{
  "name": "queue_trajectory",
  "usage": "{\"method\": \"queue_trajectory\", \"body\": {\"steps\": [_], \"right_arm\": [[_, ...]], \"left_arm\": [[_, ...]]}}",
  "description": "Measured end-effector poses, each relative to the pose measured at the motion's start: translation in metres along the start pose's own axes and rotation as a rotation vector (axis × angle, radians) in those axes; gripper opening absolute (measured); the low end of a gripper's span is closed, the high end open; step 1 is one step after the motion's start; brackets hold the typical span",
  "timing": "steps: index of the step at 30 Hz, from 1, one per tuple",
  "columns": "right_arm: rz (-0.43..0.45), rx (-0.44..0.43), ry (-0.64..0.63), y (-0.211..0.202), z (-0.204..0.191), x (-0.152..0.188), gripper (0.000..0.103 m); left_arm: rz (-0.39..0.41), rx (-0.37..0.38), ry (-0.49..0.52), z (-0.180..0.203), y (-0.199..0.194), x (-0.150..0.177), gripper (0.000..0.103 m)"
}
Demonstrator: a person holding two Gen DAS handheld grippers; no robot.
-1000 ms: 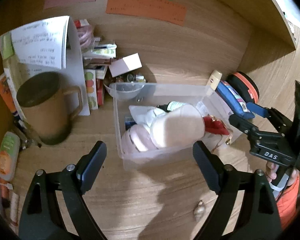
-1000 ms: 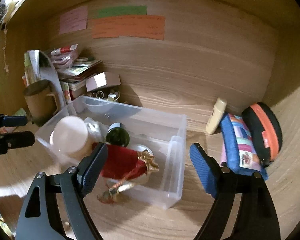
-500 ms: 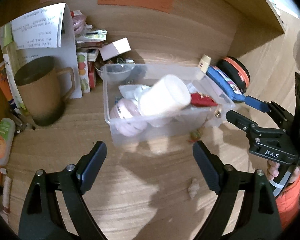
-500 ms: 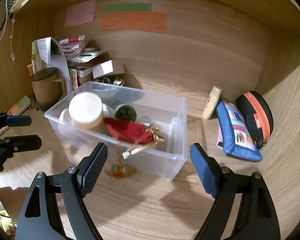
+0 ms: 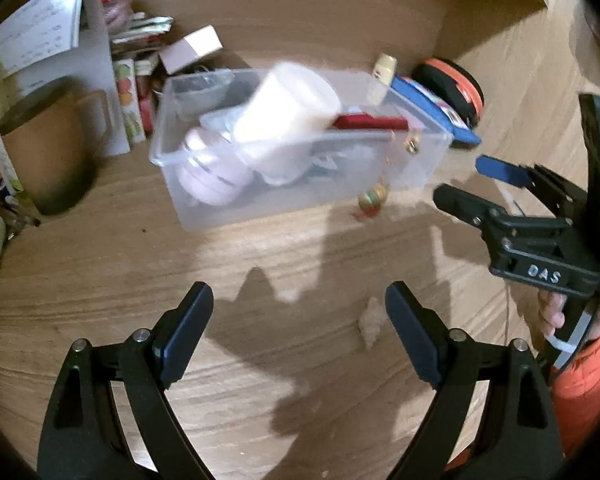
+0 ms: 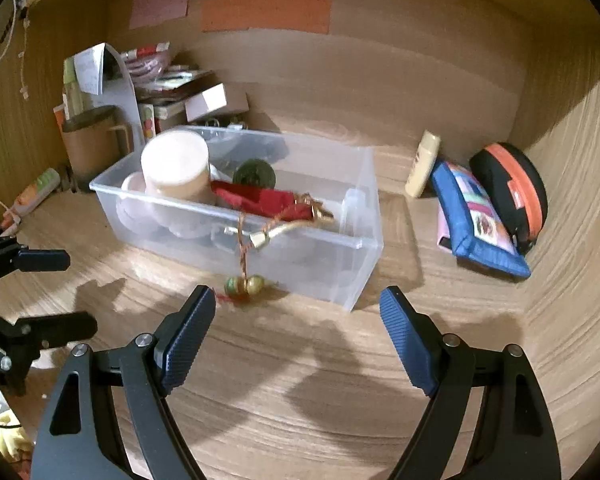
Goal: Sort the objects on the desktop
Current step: 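Withdraw both grippers toward the gourd charm and small shell on the desk, then grasp the small shell with the left gripper while the right grasps the gourd charm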
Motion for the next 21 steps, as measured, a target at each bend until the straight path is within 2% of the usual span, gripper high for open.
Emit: {"method": "queue_trajectory", "body": {"steps": [9, 11, 18, 20, 21], "right_arm": [[-0.053, -0.078, 0.007, 0.023, -0.010, 0.016, 0.082], [-0.058, -0.095, 0.009, 0.026, -0.014, 0.016, 0.082], [-0.056, -0.118, -0.003, 0.038, -0.027, 0.003, 0.080], [-0.067, -0.123, -0.001, 0.045, -0.030, 0.001, 0.079], [-0.077, -0.132, -0.001, 0.048, -0.031, 0.000, 0.075]], "left_arm": [[-0.026, -0.009, 0.087, 0.014, 0.007, 0.020, 0.088], [-0.026, -0.011, 0.105, 0.017, 0.008, 0.021, 0.085], [-0.084, 0.003, 0.128, 0.026, 0.019, 0.030, 0.059], [-0.089, 0.007, 0.137, 0.026, 0.019, 0.032, 0.057], [-0.089, 0.006, 0.141, 0.027, 0.019, 0.032, 0.056]]}}
Point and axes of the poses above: each gripper's, at about its wrist camera, not at the fingertips, and y roughly the way its jaws point, z to its right, x to its underside, the point moved 9 cm from there along y, roughly the way its jaws point, and after that the axes turned 15 degrees about -y, right-handed, at the moved point
